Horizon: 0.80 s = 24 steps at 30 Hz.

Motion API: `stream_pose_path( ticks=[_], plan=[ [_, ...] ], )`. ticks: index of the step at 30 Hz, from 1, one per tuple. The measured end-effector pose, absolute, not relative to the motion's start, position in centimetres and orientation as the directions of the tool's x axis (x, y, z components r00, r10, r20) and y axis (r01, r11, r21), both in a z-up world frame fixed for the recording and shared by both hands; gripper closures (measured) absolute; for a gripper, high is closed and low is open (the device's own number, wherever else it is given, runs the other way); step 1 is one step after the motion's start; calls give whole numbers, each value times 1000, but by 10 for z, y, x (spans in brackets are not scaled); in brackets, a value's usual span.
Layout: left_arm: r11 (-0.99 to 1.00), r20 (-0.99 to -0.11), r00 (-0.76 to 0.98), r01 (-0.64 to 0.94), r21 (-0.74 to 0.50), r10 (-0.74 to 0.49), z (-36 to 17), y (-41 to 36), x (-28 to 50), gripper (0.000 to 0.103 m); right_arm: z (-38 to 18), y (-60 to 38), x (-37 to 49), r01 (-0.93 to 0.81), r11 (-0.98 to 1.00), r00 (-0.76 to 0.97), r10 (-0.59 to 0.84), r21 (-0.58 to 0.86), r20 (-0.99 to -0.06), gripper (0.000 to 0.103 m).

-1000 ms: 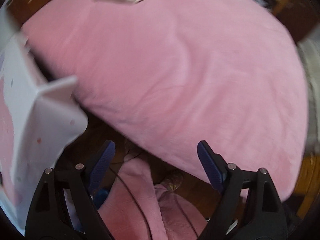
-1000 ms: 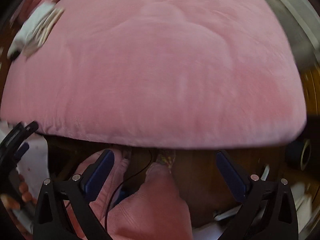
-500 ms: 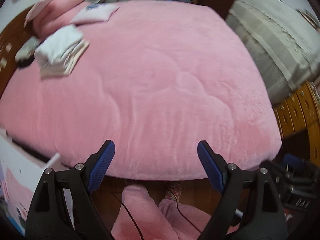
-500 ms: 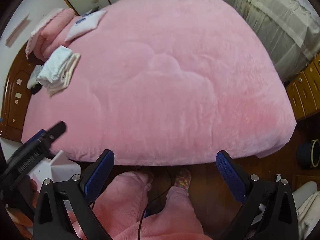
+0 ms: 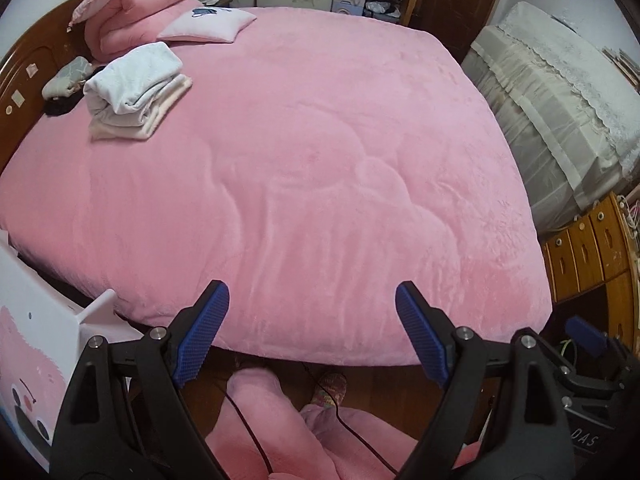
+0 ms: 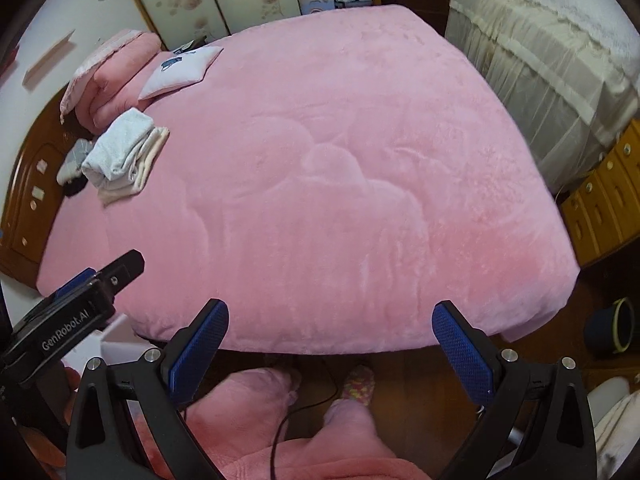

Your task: Fold large clothes

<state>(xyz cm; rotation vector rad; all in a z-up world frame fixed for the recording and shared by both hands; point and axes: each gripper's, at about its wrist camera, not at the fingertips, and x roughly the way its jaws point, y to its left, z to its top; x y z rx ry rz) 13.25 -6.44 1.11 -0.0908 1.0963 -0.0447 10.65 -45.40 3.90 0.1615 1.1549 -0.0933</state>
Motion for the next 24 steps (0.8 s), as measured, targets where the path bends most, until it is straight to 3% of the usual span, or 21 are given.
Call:
stream_pose_path(
  ticks=[6, 8, 24],
  plan=[
    [999, -874, 484, 35, -35, -48, 10, -75, 120, 13, 51, -447, 98, 155, 987, 437, -25, 47, -899, 0],
    [999, -869, 495, 49, -9, -32, 12, -78, 118, 1, 54, -447, 97, 171, 984, 448, -40, 42, -893, 0],
    [996, -852, 521, 84, 2, -43, 22, -74, 115, 1, 80, -429, 94, 155, 988, 502, -75, 4, -862, 0]
  ],
)
